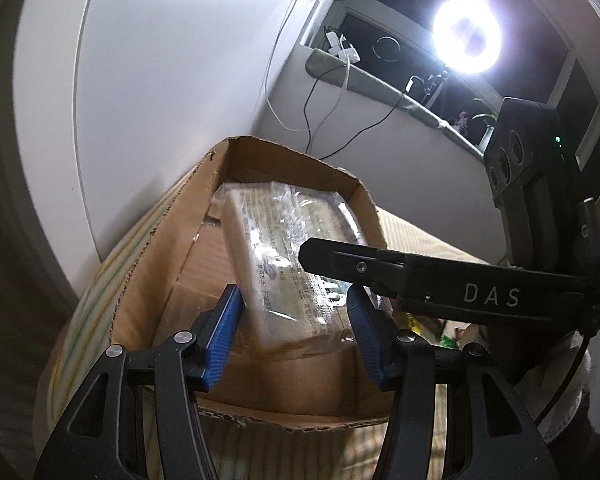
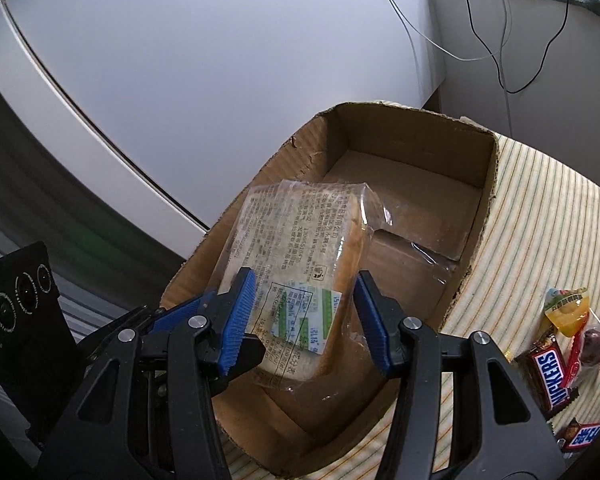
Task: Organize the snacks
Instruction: 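Lift the bread loaf with the right gripper and lower it into the cardboard box, then open the right gripper and withdraw it from the box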
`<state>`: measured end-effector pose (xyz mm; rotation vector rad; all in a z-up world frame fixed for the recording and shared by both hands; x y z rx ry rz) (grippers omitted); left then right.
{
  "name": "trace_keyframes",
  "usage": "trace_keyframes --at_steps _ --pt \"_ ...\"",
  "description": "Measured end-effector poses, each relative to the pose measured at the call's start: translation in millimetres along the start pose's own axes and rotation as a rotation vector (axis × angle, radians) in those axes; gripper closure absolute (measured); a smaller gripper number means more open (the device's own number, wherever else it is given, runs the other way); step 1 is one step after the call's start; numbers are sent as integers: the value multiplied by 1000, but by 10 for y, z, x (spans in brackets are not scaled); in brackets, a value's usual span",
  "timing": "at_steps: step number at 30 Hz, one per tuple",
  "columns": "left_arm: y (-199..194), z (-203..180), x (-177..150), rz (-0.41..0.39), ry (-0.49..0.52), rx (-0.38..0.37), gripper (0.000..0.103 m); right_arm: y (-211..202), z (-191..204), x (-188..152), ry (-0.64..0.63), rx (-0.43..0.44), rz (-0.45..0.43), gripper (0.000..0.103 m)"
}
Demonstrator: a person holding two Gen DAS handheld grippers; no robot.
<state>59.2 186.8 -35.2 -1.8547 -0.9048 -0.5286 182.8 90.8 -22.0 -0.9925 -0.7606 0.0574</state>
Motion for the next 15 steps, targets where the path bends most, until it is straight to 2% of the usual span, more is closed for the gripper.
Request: trace_keyframes --at_steps 10,15 --pt "-98 -49 -19 -21 10 43 51 -128 -99 -73 -13 -37 -29 49" --pt "-181 -207 -58 -36 54 49 51 -273 -150 -136 -23 -69 -62 49"
Point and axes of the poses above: each gripper's, at about its wrist camera, not at the fingertips, and y roughly the way its jaws point, z to its left, x to its top, the point moved 1 cm from there along y, roughly the way its jaws point, and after that the axes turned 6 degrees about -x, right-handed, at the moved point
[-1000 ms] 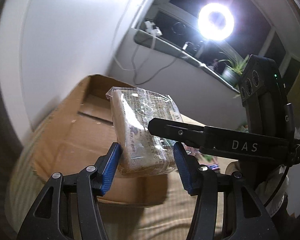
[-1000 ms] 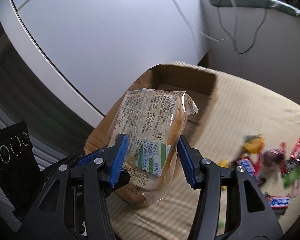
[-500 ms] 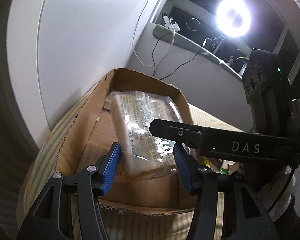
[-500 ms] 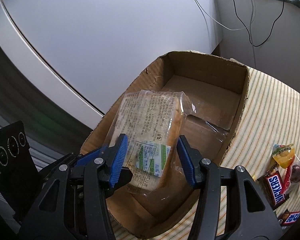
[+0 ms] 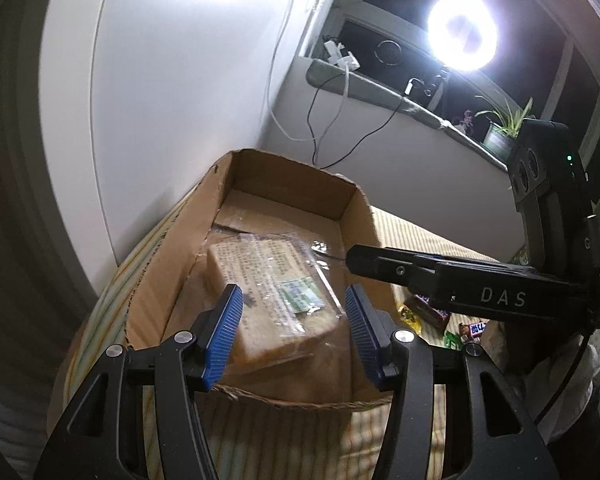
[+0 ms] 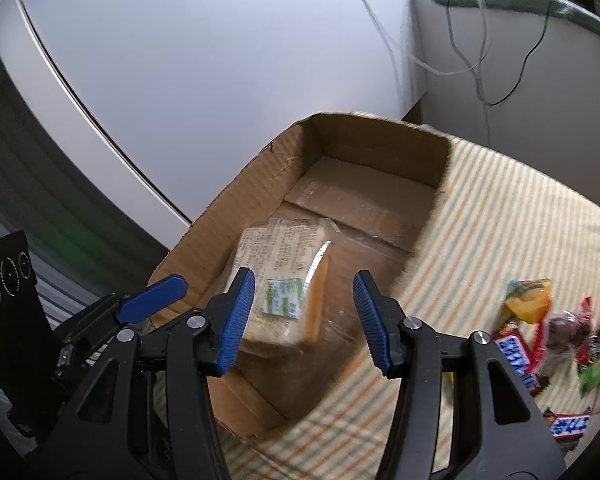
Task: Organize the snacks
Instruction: 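Open the right gripper and withdraw it from the box, then grasp the foil chocolate egg with the right gripper while the left gripper grasps the green candy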
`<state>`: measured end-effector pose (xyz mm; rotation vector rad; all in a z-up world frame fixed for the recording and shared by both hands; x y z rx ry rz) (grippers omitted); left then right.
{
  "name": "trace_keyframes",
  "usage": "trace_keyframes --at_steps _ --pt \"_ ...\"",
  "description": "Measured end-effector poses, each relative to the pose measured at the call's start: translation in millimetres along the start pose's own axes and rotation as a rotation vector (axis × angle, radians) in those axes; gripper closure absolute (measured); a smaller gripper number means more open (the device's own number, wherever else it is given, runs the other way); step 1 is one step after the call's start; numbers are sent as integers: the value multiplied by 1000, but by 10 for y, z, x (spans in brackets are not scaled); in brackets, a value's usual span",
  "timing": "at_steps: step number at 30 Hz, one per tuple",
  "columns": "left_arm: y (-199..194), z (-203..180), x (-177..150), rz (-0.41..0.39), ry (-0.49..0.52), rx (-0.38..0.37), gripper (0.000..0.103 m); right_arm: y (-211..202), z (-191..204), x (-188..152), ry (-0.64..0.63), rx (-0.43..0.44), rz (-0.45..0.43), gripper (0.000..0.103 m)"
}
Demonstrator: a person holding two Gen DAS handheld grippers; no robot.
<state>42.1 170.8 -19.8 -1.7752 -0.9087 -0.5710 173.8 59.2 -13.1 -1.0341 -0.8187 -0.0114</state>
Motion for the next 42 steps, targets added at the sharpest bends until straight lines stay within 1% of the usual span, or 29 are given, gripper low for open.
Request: trace_keyframes --at_steps 4,6,10,13,15,18,22,24,25,26,27,28,30,31,33,36,38,40,42 --pt "-91 -150 -40 -21 34 -6 51 -201 -97 -78 -13 -47 -44 47" --pt "-121 -233 -70 -32 54 -18 51 -351 -192 -153 -20 -64 -75 37" --pt "-149 -417 -154 -34 81 -52 49 -659 -438 -307 -26 -101 -131 36" --pt "-138 -581 -235 -16 99 -88 49 -851 -632 -440 -37 -146 -142 35" --pt "-133 -691 -288 -5 115 -108 49 -950 -782 -532 -46 -185 -141 22" --pt "-100 -866 -391 23 136 -152 49 -1047 -1005 -690 -51 -240 -121 21" --pt "49 -1047 -528 77 166 -187 49 -1099 -1294 -931 -64 -305 -38 21" --pt "124 -1109 -588 102 174 -199 49 -1095 -1351 -1040 -64 -303 -19 21" --pt "170 -1133 -615 115 177 -207 49 -1094 -1366 -1101 -66 -293 -10 22" --pt "218 -1155 -636 127 179 -215 49 -1091 -1356 -1148 -70 -288 -5 28" --pt "256 -1172 -655 137 180 -222 54 -1086 -1342 -1196 -75 -279 0 33" --pt "314 -1192 -681 153 181 -230 58 -1073 -1321 -1242 -79 -265 5 35" --pt "384 -1228 -723 171 184 -239 61 -1042 -1281 -1280 -80 -246 10 44" --pt "416 -1249 -749 180 186 -244 64 -1012 -1256 -1297 -83 -236 12 46" --pt "467 -1273 -777 193 194 -248 65 -965 -1215 -1349 -93 -232 17 54" --pt "550 -1327 -806 209 219 -248 67 -848 -1165 -1371 -102 -225 30 60" --pt "617 -1336 -814 223 224 -247 68 -786 -1149 -1374 -103 -217 37 61" --pt "676 -1340 -822 234 233 -242 71 -730 -1124 -1382 -112 -217 42 64" --pt "729 -1339 -836 246 236 -241 71 -685 -1115 -1388 -122 -222 49 67"
Point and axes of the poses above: each gripper's, at about its wrist camera, not at the fingertips, and y roughly the way its jaws point, z to its left, x to its top, the point moved 1 cm from there along y, roughly the way its jaws point, and after that the axes turned 6 degrees about -x, right-handed, at the moved point
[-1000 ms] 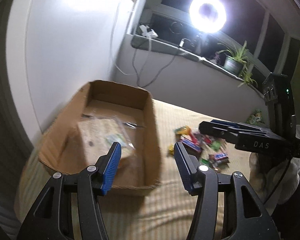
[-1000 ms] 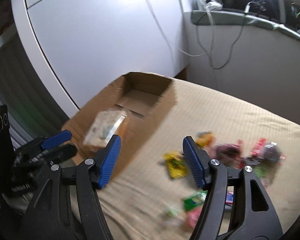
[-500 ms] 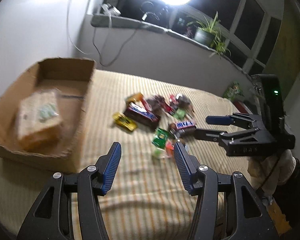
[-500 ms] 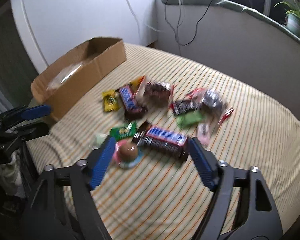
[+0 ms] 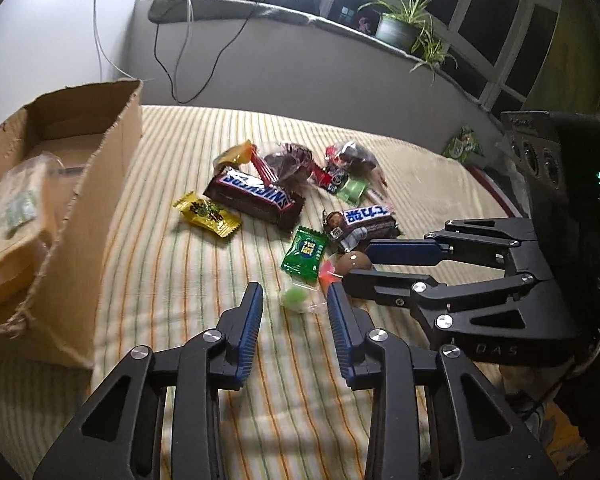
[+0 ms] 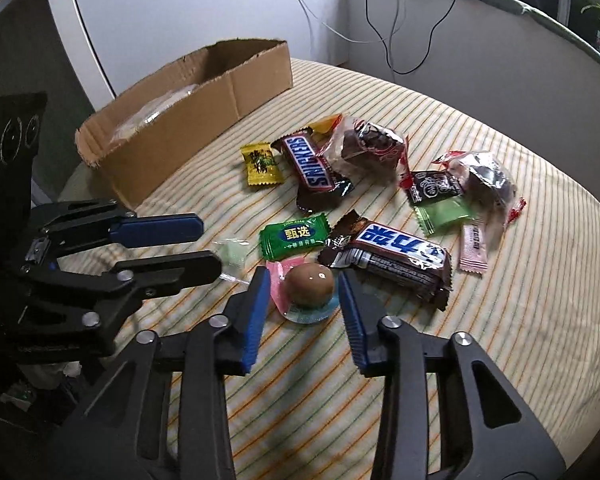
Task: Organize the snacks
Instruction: 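Grasp the foil chocolate egg with the right gripper while the left gripper grasps the green candy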
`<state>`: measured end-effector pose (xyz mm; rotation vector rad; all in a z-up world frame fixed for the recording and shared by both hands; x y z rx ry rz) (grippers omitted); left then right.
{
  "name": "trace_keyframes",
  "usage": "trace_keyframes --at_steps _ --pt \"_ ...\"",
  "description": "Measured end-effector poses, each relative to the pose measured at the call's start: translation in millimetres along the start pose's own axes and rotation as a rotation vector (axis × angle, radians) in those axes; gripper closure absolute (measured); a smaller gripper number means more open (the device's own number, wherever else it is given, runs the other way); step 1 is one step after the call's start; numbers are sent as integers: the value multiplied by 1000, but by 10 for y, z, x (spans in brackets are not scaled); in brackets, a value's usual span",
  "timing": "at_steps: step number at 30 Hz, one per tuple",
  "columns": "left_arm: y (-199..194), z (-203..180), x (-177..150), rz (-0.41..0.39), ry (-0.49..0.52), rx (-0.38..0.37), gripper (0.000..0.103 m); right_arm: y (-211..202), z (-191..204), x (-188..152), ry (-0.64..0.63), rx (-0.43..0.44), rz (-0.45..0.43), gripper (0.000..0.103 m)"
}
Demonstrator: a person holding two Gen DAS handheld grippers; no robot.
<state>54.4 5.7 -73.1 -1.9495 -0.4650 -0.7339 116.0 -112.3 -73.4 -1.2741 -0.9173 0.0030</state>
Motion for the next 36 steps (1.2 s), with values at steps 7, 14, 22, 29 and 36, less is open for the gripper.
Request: trace_keyframes --at_steps 7,14,22,29,36 --pt "148 -4 -34 30 19 7 82 53 47 12 -42 -29 3 67" --pt "146 9 -25 24 22 3 82 12 -30 27 -4 -48 0 56" --pt "103 43 -43 16 9 2 82 182 -45 26 -1 -38 25 52" --pt "41 63 -40 -1 -4 1 82 145 -61 24 9 -30 18 79" --pt "-127 82 20 -42 -12 -1 82 -40 -24 63 6 -18 -13 79"
Point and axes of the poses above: each gripper's, at about its wrist camera, not at the fingertips, and y roughly the way its jaws point, z to its left, x to its top, the point moved 1 cm from there along y, roughly the way its jaws point, and after that the axes turned 6 degrees about -x, right-handed, at the moved point
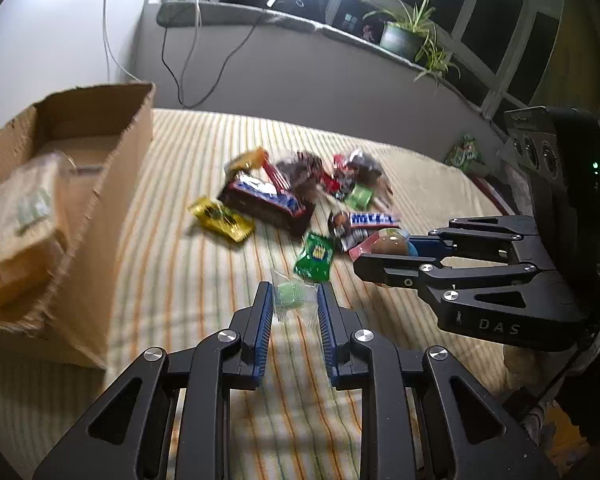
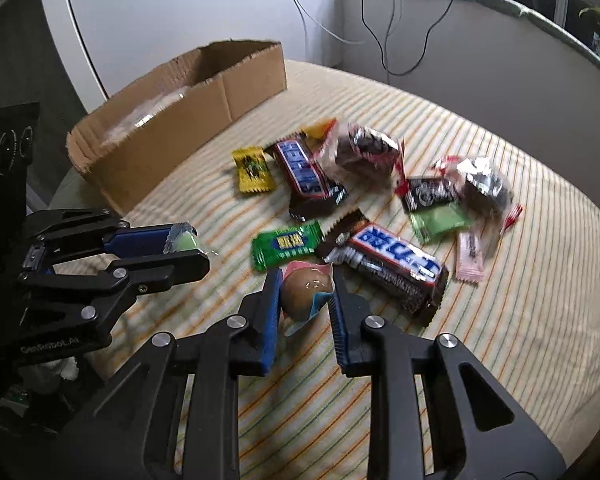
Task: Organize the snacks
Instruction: 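Grasp the foil chocolate egg with the right gripper while the left gripper grasps the green candy, then carry the chocolate egg into the box with the right gripper and release it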
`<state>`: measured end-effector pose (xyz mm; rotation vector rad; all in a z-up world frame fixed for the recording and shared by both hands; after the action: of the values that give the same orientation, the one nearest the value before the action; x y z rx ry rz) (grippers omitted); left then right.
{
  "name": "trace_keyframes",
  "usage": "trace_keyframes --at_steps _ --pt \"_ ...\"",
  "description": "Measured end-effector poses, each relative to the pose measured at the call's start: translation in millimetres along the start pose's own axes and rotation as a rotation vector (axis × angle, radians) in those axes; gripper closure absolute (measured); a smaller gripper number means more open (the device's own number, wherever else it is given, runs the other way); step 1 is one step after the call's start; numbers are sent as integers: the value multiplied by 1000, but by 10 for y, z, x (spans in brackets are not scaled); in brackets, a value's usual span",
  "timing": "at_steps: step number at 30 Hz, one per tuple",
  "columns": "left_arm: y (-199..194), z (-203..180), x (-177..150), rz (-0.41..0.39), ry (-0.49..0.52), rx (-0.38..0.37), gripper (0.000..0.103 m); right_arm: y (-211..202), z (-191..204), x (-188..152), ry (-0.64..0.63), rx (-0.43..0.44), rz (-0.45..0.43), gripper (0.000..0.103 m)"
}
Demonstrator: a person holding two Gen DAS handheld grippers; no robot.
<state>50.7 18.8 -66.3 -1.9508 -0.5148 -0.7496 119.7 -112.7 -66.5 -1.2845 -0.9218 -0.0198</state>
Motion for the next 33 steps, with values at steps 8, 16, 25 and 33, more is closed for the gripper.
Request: trace_keyframes --at_steps 8,16,25,33 --pt "-339 129 174 -83 5 33 82 -222 97 363 -8 43 -75 79" --pt "-676 504 293 -168 -43 105 82 -199 306 927 -23 82 -136 79" --pt "-829 780 261 -195 -87 146 82 44 647 1375 -70 103 -147 79" --pt "-841 888 247 -200 -109 152 82 317 895 1615 -116 103 -120 79"
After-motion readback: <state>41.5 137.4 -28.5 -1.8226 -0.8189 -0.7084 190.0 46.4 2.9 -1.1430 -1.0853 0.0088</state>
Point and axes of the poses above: each gripper's, at about its wrist camera, not at the fingertips, and y roughly the way its jaws point, z to its left, x to its top, the point moved 1 cm from there along y, roughly the way its jaws point, and after that the axes turned 6 degrees about -x, right-handed, at the moved point
